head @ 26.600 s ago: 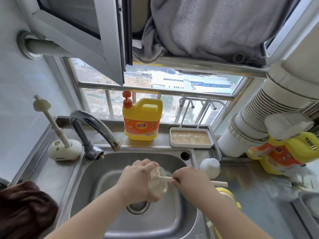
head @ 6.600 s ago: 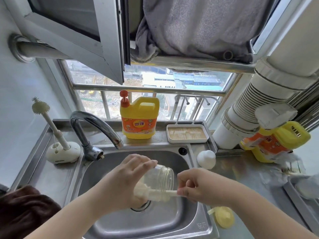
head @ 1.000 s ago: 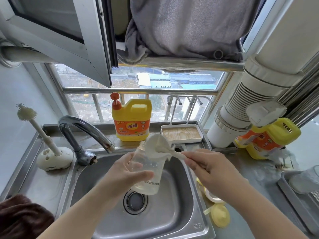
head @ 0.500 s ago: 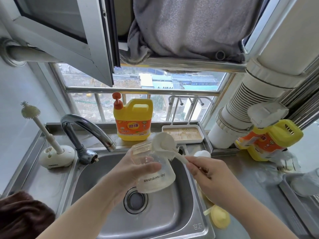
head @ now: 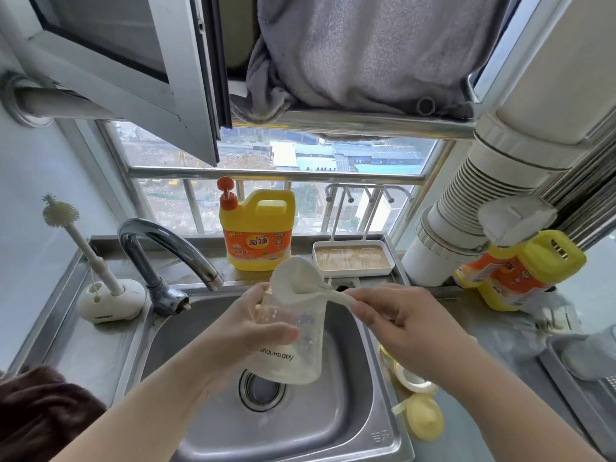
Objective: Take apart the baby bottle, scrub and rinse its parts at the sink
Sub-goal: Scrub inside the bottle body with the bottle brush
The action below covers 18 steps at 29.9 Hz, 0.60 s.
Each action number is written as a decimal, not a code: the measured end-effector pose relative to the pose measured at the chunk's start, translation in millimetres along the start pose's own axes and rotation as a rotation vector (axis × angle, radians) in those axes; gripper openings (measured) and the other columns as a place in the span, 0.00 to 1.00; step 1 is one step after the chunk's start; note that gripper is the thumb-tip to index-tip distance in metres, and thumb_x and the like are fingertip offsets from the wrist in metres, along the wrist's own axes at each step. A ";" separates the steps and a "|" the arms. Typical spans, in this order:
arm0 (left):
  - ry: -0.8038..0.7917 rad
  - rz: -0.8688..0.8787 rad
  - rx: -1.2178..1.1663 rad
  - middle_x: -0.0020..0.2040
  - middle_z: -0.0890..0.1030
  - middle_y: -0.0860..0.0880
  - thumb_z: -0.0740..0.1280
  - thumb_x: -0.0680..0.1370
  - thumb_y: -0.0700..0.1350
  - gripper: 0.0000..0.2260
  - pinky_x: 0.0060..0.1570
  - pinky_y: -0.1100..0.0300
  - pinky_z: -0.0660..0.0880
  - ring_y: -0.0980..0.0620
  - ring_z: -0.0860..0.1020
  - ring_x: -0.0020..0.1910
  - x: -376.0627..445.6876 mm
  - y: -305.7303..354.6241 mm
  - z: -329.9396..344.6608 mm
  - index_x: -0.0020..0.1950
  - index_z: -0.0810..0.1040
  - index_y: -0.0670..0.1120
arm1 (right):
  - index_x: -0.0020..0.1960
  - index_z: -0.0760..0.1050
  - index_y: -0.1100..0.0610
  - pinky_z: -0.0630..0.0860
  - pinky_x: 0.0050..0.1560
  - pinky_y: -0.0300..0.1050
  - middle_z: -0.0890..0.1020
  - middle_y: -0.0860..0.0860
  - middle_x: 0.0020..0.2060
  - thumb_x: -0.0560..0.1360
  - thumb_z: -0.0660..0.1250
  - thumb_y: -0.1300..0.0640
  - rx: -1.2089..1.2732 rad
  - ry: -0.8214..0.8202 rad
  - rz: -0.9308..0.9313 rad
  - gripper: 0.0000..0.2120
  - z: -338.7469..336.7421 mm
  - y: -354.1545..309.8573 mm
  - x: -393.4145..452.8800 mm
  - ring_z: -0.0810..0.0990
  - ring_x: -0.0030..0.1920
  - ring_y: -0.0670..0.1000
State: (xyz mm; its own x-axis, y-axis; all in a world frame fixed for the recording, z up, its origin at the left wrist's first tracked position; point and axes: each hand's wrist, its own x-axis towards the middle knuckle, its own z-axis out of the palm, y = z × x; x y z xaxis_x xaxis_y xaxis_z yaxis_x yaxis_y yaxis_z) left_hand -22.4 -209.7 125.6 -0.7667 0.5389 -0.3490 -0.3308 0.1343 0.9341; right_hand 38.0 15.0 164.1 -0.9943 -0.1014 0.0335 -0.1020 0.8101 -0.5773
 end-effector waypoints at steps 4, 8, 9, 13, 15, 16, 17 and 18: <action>0.025 0.041 -0.080 0.50 0.84 0.47 0.74 0.54 0.47 0.31 0.47 0.53 0.77 0.46 0.83 0.49 -5.1 2.7 -6.6 0.58 0.76 0.53 | 0.52 0.75 0.30 0.77 0.43 0.51 0.79 0.42 0.35 0.76 0.62 0.44 0.006 -0.010 0.085 0.09 -5.3 19.7 -5.3 0.75 0.37 0.44; -0.052 0.008 -0.171 0.54 0.83 0.46 0.72 0.59 0.44 0.29 0.51 0.52 0.76 0.46 0.82 0.52 -3.6 2.4 -2.3 0.60 0.75 0.55 | 0.47 0.73 0.24 0.69 0.38 0.37 0.77 0.38 0.33 0.76 0.63 0.47 0.134 0.001 0.005 0.14 1.6 3.6 -3.5 0.74 0.37 0.42; -0.072 -0.012 -0.219 0.55 0.82 0.46 0.72 0.58 0.45 0.31 0.52 0.50 0.76 0.45 0.81 0.53 -3.4 1.3 -1.9 0.61 0.74 0.55 | 0.46 0.74 0.25 0.66 0.37 0.34 0.77 0.37 0.33 0.76 0.63 0.48 0.152 0.005 -0.001 0.14 2.1 -0.2 -2.4 0.74 0.37 0.41; -0.142 -0.057 -0.331 0.55 0.83 0.45 0.81 0.48 0.53 0.44 0.47 0.51 0.79 0.46 0.82 0.53 -3.9 -2.7 -2.7 0.63 0.73 0.53 | 0.51 0.75 0.34 0.64 0.36 0.32 0.76 0.41 0.33 0.77 0.63 0.48 0.159 0.016 -0.013 0.09 4.5 -6.4 -3.3 0.72 0.37 0.42; -0.171 -0.041 -0.307 0.56 0.82 0.46 0.83 0.45 0.56 0.48 0.48 0.53 0.78 0.46 0.81 0.55 -3.3 -0.9 -1.6 0.64 0.72 0.53 | 0.53 0.74 0.37 0.65 0.36 0.31 0.76 0.42 0.34 0.77 0.63 0.49 0.158 0.030 -0.027 0.08 7.8 -11.0 -4.4 0.72 0.37 0.42; -0.162 -0.033 -0.293 0.57 0.82 0.45 0.83 0.46 0.56 0.49 0.50 0.53 0.78 0.45 0.80 0.56 -3.0 0.0 -2.0 0.65 0.72 0.53 | 0.54 0.73 0.36 0.65 0.36 0.32 0.75 0.41 0.34 0.77 0.63 0.50 0.158 0.030 -0.026 0.09 8.3 -12.2 -4.4 0.72 0.37 0.42; -0.142 -0.027 -0.292 0.57 0.81 0.45 0.83 0.46 0.55 0.49 0.50 0.52 0.78 0.44 0.80 0.56 -3.0 0.6 -3.6 0.65 0.71 0.52 | 0.53 0.73 0.35 0.65 0.36 0.32 0.75 0.40 0.33 0.77 0.63 0.50 0.151 0.027 -0.018 0.10 7.2 -10.2 -4.8 0.72 0.37 0.42; -0.119 -0.020 -0.303 0.57 0.81 0.44 0.83 0.46 0.54 0.49 0.50 0.50 0.78 0.43 0.80 0.56 -2.8 0.3 -6.2 0.65 0.71 0.51 | 0.52 0.74 0.32 0.66 0.36 0.33 0.76 0.39 0.33 0.77 0.63 0.49 0.149 0.022 0.003 0.11 4.9 -5.8 -5.4 0.73 0.36 0.42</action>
State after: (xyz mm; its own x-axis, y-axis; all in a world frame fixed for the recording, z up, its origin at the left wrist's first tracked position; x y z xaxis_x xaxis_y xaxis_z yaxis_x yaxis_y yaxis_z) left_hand -23.7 -216.3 126.4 -0.6945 0.6348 -0.3388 -0.5076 -0.0985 0.8560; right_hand 44.1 8.0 163.3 -0.9952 -0.0852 0.0486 -0.0951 0.7158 -0.6918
